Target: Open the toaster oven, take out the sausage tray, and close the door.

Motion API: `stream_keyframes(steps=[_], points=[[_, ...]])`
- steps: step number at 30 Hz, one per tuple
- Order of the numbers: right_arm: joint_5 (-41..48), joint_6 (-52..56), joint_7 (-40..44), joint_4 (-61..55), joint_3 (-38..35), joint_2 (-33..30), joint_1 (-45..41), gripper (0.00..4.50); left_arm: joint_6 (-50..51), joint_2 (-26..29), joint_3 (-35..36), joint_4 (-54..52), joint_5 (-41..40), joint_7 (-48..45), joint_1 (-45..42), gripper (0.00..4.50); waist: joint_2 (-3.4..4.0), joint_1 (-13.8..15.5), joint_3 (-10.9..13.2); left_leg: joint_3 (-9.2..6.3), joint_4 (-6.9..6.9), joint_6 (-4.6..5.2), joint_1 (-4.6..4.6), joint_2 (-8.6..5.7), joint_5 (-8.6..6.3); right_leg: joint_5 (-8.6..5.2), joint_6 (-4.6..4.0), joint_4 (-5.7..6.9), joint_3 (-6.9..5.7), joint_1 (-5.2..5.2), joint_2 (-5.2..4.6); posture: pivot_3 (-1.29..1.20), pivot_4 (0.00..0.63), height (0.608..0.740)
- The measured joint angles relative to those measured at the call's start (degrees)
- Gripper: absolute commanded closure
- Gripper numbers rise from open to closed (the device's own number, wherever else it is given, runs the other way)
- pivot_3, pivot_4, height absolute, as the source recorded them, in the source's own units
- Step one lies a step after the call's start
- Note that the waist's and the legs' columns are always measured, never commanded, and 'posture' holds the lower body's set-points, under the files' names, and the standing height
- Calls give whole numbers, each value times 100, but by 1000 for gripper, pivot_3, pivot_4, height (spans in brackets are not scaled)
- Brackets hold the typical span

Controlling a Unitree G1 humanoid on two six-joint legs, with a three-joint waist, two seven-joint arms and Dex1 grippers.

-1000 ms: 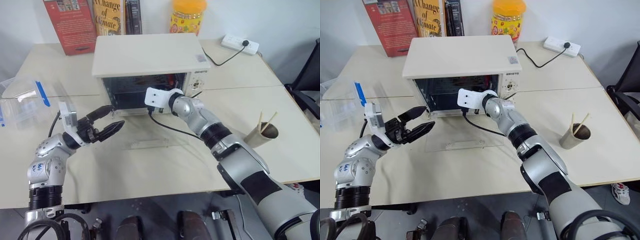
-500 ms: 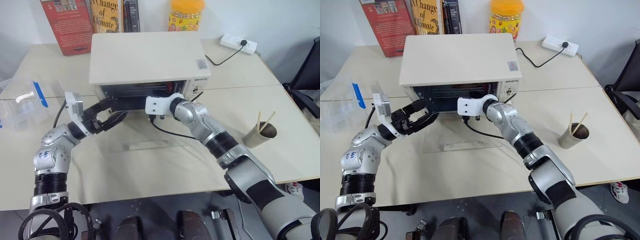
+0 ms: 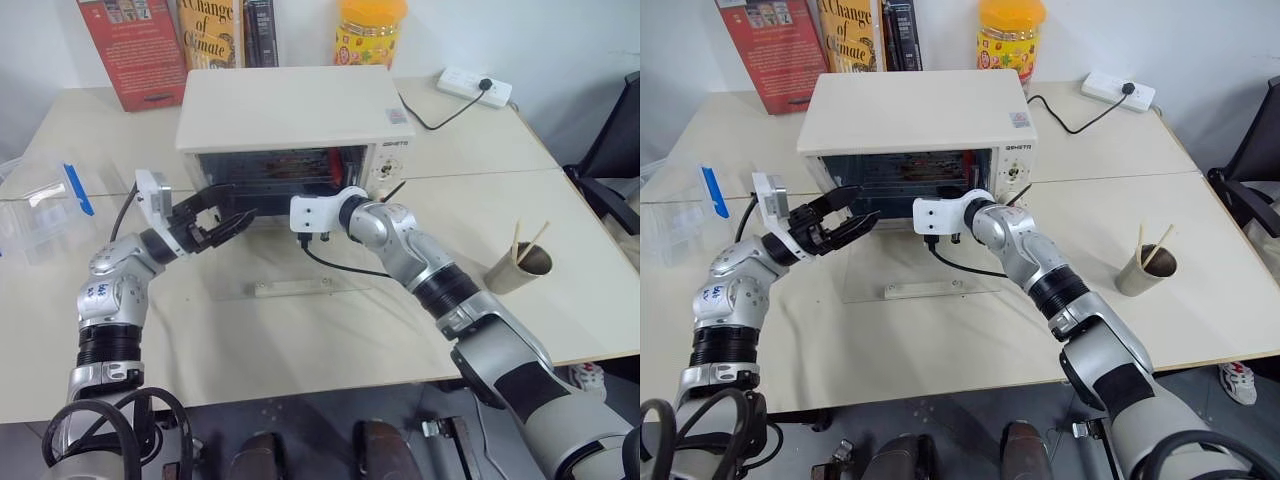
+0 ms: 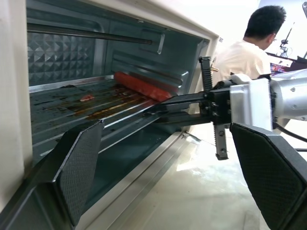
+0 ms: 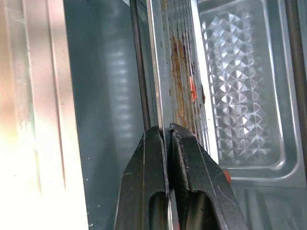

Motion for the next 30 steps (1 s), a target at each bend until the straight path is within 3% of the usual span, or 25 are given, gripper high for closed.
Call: stream_keyframes(steps=[30], points=[[-702, 18, 546, -2975, -23, -507, 1819, 4492, 61, 263, -3, 443, 134, -158, -261, 0, 0, -3, 0, 5, 2, 0, -1, 0, 0, 0, 0, 0, 0, -4, 0, 0, 150, 740]])
